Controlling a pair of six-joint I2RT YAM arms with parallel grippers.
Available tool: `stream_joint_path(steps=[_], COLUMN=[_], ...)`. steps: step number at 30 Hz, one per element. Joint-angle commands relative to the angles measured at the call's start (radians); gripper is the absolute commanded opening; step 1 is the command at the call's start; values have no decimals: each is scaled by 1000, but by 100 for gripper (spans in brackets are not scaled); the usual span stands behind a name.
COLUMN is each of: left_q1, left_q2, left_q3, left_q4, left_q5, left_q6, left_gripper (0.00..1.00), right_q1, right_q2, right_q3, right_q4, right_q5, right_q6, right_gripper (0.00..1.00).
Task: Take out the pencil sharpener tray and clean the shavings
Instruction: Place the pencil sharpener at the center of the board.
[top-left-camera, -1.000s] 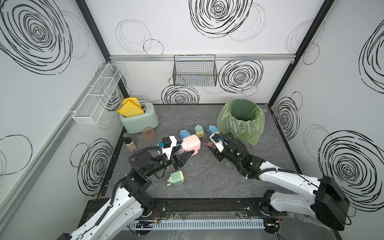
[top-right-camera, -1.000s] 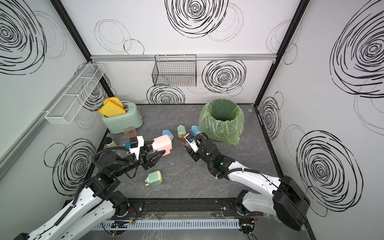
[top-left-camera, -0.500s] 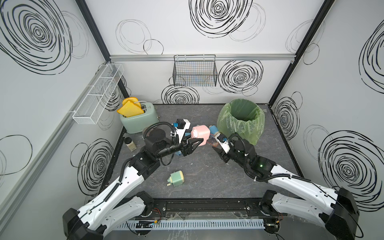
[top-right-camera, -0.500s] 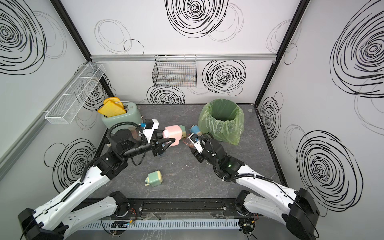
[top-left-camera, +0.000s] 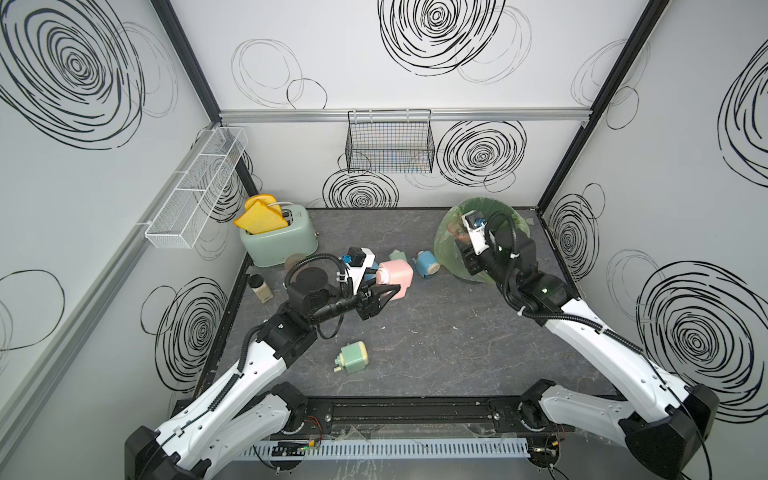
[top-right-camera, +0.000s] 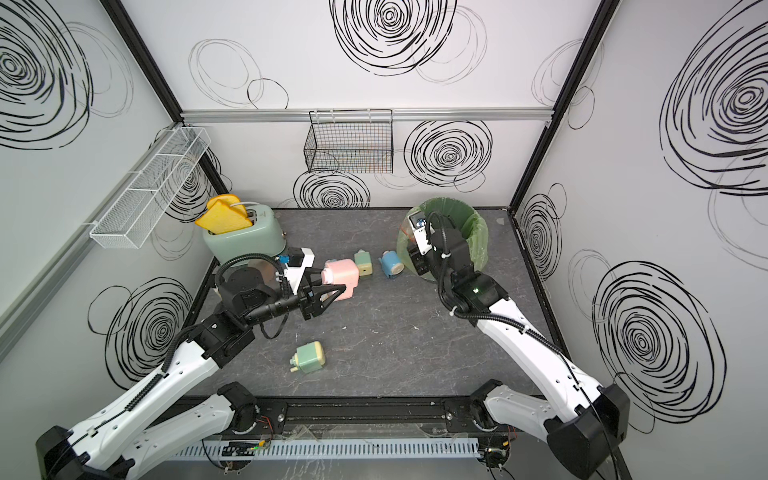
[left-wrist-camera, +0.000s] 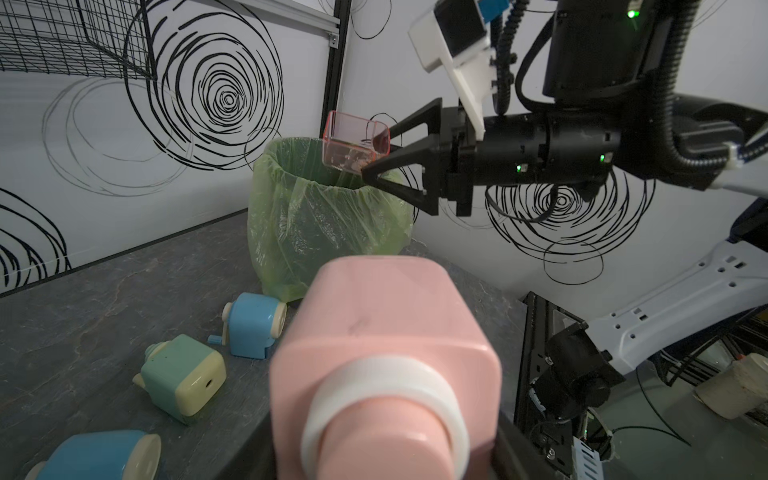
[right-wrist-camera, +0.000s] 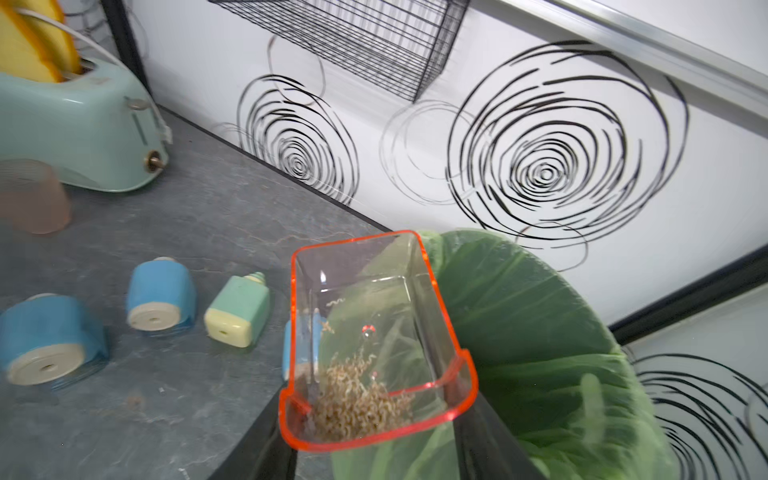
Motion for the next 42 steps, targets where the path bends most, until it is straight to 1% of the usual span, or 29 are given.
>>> stream_joint_path(steps=[1,4,7,8,9,12,14,17,18,20,22,26,31,33,37,40,42], left_q1=[-28,-43,-74,-105,-143,-300,-369,-393,-401,-430,-448,-459,-466,-466,-468,-466,-463], left_q2=[-17,17,84,115,143,231,307,438,474,561,642,789,905,950,1006,1023,1048], left_q3=[-10,-56,-137,-159,-172,-196,-228,-266,-272,-278,-266,-231,-229,-214,-222,-193,-179], left_q4=[92,200,409,480,524,644,784,977,1016,1097,1151,1227,1334,1331,1397,1326,1313], left_q5=[-12,10,4,-19,-55,-234,-308,-315,-310,-317,-324,-350,-406,-399,-415,-412,-403], left_q6=[-2,-96,-234,-238,-237,-103,-40,-53,-47,0,28,27,38,37,20,42,38], left_gripper=[13,14,16,17,18,19,20,20,21,21,22,22,26,29,32,35,36], right_q1=[-50,-96,-131,-139,-145,-172,-204,-234,-241,-259,-279,-307,-325,-330,-330,-332,-332], right_q2=[75,87,80,76,72,56,41,21,16,5,-7,-21,-31,-31,-27,-31,-31], right_q3=[91,104,99,97,94,83,72,49,40,25,8,-18,-36,-42,-44,-48,-45], right_q4=[-99,-68,-46,-44,-42,-42,-42,-38,-36,-33,-24,-10,2,7,10,13,11], right_q5=[77,24,-34,-50,-57,-100,-151,-215,-221,-251,-281,-320,-333,-339,-345,-348,-348], right_q6=[-36,-24,-3,-1,2,11,31,64,75,94,110,128,130,130,128,128,128], right_gripper=[40,40,40,40,41,41,41,41,41,41,41,41,41,41,41,41,41])
